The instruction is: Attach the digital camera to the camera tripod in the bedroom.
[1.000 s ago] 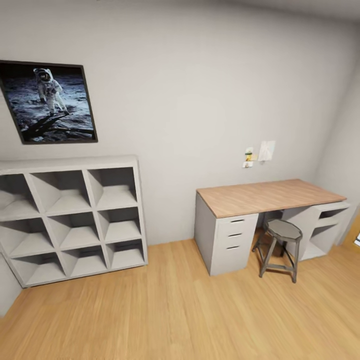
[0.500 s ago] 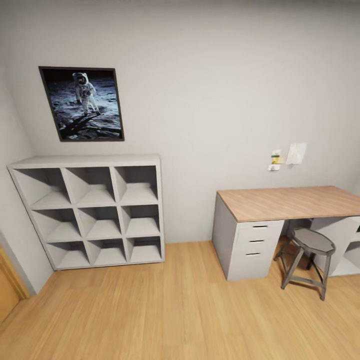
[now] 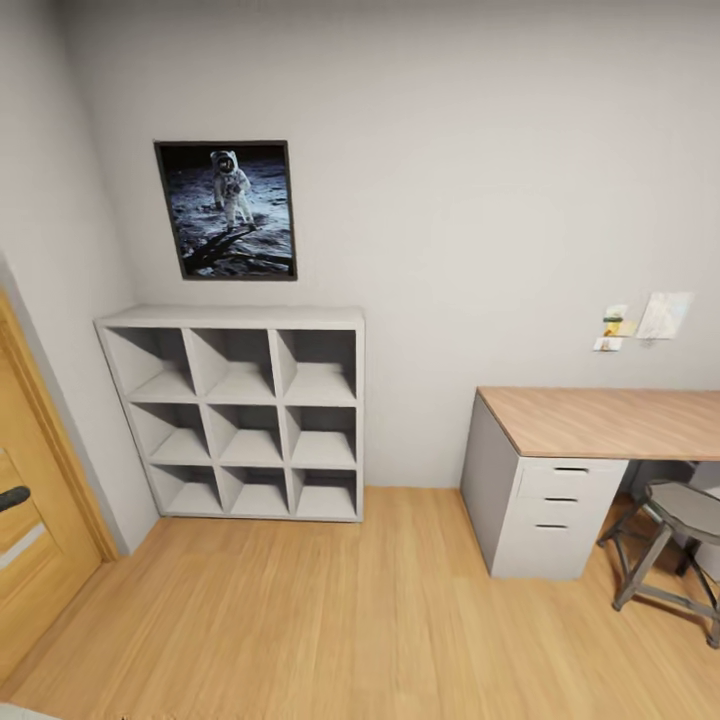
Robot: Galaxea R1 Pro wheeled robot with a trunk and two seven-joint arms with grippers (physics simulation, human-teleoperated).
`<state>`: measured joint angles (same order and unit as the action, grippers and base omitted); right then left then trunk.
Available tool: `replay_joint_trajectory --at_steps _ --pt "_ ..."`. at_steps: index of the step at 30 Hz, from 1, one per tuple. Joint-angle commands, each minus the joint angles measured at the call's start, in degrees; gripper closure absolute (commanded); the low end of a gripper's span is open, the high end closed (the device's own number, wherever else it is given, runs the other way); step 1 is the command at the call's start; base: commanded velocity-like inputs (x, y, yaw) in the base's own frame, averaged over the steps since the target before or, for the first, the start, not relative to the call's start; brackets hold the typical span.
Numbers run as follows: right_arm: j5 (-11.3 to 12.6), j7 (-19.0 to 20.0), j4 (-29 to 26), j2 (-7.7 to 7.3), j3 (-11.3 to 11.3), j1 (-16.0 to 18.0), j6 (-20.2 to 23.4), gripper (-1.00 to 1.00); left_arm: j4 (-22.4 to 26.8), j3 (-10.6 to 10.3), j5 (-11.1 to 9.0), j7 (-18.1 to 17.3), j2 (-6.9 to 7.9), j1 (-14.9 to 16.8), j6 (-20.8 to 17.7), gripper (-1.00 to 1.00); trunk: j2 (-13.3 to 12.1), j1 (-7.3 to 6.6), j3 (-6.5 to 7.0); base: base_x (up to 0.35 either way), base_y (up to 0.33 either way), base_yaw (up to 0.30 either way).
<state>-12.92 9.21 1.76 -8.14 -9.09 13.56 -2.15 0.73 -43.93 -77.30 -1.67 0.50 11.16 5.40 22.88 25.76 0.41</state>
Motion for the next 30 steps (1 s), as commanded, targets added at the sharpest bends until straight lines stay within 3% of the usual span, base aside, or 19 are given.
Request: replay_joint_trajectory --at_steps 1,20,30 --pt "-0.5 0.1 0.2 -0.04 -0.5 0.1 -0.2 -1.0 0.0 -0.4 -0.6 -0.3 -0.01 0.0 0.1 1.0 0.0 0.02 -0.02 0.0 0.0 0.283" --pt "-0.5 0.1 0.2 -0.12 -0.5 0.1 -0.2 -1.0 -0.4 -0.6 -0.5 -0.3 -0.21 0.0 -0.1 1.0 0.0 0.02 -0.02 0.004 0.0 0.283" --pt "-0.5 0.1 0.2 -0.12 -0.5 0.1 -0.2 -1.0 -0.5 -0.6 -0.5 -0.2 -0.06 0.0 0.0 1.0 0.0 0.02 -0.02 0.116 -0.072 0.283"
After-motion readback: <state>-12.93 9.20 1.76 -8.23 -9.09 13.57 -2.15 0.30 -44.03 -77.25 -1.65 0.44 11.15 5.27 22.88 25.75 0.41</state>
